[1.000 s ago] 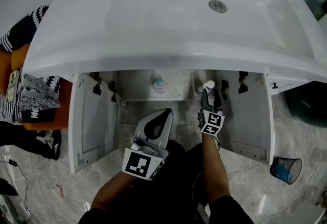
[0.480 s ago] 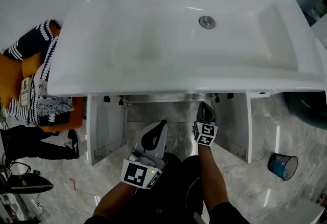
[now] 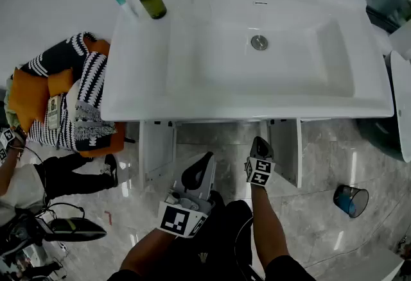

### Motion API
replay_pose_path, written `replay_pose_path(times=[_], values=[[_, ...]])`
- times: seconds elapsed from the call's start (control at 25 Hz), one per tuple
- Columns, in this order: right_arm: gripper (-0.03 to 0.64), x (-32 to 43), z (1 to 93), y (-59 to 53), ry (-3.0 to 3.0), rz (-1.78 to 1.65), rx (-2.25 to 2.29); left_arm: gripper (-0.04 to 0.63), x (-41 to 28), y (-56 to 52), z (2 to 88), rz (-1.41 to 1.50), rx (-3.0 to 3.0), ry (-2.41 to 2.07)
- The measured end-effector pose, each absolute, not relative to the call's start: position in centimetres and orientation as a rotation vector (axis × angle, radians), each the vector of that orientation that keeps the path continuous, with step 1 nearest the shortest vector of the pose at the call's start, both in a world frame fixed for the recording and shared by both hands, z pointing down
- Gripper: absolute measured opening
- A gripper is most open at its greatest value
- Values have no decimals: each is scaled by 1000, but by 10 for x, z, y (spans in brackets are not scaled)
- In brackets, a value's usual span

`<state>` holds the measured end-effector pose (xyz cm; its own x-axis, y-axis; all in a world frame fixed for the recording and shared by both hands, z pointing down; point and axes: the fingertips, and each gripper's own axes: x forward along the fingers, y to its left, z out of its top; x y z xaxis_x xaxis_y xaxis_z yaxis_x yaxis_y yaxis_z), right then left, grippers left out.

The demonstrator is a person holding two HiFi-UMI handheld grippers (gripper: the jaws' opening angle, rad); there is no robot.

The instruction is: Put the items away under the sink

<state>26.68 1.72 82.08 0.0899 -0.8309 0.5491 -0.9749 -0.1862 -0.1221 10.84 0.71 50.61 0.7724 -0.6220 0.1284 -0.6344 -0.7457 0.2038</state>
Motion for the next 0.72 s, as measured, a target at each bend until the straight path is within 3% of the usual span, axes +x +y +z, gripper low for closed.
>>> replay_pose_path(times=[0.72], values=[[15, 229, 613, 74, -1780, 876, 2071, 8, 50, 52, 298, 1, 2705, -1154]])
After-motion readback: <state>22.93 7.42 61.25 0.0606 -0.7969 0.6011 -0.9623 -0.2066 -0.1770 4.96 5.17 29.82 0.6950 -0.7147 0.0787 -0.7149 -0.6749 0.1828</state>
